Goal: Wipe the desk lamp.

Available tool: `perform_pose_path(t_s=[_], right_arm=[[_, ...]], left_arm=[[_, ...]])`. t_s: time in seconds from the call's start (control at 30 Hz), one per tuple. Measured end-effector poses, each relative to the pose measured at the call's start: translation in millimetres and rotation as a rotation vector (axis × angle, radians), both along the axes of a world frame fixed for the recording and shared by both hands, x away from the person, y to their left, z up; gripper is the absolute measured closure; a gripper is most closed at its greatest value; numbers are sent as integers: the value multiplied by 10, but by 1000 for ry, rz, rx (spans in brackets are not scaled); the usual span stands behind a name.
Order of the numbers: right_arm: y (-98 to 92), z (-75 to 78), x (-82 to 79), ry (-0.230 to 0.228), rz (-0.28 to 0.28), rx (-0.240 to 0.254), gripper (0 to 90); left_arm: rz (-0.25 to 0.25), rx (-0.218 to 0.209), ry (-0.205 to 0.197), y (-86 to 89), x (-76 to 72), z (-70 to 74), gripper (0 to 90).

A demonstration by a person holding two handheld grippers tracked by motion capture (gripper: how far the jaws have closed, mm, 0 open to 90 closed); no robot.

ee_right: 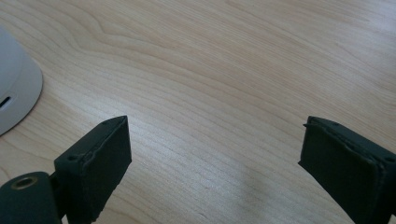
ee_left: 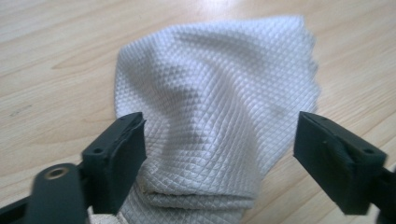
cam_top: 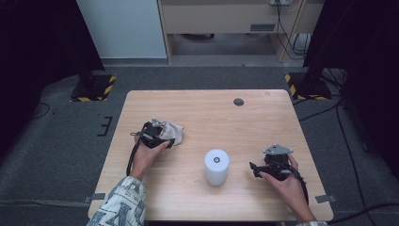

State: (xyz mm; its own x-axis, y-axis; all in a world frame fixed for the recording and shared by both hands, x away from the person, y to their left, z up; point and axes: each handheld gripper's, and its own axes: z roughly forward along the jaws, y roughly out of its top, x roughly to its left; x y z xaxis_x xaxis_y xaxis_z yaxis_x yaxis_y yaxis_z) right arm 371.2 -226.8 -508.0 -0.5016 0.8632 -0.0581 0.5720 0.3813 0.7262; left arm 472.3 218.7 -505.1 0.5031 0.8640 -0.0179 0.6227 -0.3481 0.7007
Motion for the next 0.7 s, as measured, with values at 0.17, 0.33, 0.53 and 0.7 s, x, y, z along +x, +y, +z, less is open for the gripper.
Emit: perform_pose_path(t_s=[0.17, 0.33, 0.53, 0.7], right_arm=[[14, -12, -10, 1, 2, -20, 87], [1, -25, -6, 11, -9, -24, 85], [-17, -33, 1, 19, -30, -23, 84], [-29, -39, 1, 21, -41, -27, 83]], left_arm=[[-5, -16, -49, 20, -112, 125, 102], [-19, -46, -95, 112, -284, 288, 68], [-16, -27, -124, 301, -530, 353, 55], [20, -41, -142, 452, -671, 356, 52]])
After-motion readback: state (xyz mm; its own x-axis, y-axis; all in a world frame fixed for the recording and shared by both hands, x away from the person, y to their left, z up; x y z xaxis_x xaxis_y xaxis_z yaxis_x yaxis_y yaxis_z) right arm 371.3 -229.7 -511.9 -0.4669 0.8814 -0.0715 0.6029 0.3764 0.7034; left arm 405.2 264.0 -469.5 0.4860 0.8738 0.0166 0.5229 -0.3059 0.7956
